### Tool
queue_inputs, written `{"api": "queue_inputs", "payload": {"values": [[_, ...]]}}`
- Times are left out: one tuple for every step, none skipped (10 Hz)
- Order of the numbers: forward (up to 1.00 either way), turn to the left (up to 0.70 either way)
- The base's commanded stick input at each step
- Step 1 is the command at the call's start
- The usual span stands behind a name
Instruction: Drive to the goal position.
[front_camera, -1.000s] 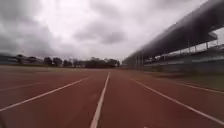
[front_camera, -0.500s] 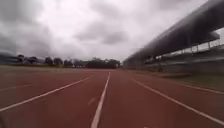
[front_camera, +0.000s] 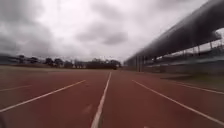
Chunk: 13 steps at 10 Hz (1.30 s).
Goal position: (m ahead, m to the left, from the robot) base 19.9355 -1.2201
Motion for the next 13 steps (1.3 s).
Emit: {"api": "queue_inputs", "payload": {"values": [[0.7,0.0],[0.7,0.0],[0.7,0.0],[0.7,0.0],[0.7,0.0],[0.7,0.0],[0.7,0.0],[0.7,0.0],[0.7,0.0],[0.7,0.0],[0.7,0.0],[0.7,0.0],[0.7,0.0]]}}
